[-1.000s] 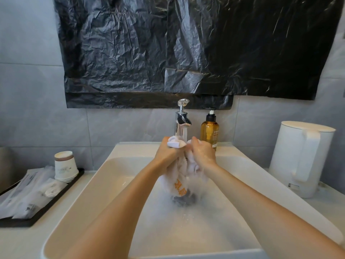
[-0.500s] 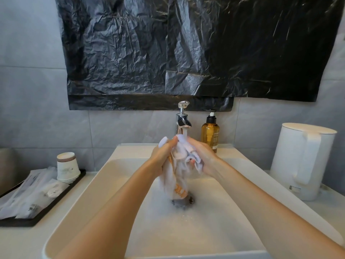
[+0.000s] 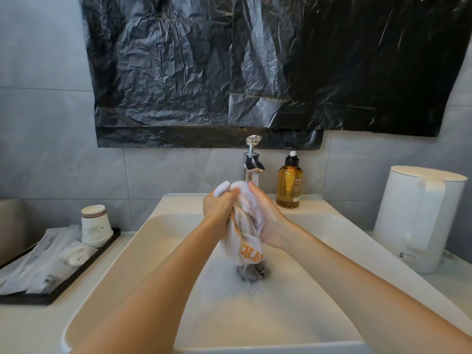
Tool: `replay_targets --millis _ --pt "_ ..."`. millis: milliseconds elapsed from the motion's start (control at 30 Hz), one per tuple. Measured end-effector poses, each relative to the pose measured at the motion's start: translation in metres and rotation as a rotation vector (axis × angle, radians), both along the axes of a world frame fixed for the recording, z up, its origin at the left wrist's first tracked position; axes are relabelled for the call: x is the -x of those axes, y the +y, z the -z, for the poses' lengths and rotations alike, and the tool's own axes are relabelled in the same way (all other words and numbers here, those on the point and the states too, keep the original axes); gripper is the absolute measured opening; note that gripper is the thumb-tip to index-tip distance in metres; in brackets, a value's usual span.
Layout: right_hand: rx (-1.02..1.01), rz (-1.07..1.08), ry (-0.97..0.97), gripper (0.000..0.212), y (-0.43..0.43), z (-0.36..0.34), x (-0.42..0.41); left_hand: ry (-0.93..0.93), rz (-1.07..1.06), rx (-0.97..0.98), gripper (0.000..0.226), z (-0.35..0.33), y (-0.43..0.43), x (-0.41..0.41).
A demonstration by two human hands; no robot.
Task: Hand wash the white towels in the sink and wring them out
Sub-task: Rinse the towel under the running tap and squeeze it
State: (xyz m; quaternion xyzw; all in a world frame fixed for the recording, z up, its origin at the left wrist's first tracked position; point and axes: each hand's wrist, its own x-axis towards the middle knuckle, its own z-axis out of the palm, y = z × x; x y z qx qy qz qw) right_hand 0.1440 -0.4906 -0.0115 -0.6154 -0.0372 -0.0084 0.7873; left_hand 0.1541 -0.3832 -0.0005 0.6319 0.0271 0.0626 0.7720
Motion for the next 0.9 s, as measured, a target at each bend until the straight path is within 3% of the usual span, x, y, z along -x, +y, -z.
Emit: replay_targets --millis 100,167,233,567,733,900 --pt "0.111 0.184 -0.063 0.073 0.012 0.004 0.004 -0.031 -0.063 0.046 0.011 -0.002 -0.001 0.000" --pt "0.303 0.454 -0.136 0.066 0.023 0.005 0.009 -0.053 -0.076 0.064 0.014 -0.002 -0.005 0.003" --pt "0.493 0.581 -0.148 0.055 0.027 0.005 0.012 -0.067 -0.086 0.062 0.015 0.001 -0.011 0.005" --pt "0.838 0.719 -0.258 0.043 0.008 0.010 0.002 -0.138 -0.148 -0.237 0.012 0.005 -0.019 0.014" --pt "0.747 0.663 -0.196 0.047 0.000 0.005 0.008 -0.213 -0.085 -0.455 0.039 0.004 -0.017 0.019" --pt "0.586 0.583 -0.011 0.045 -0.022 -0.005 -0.001 -0.387 0.315 -0.627 0.049 0.000 -0.008 0.009"
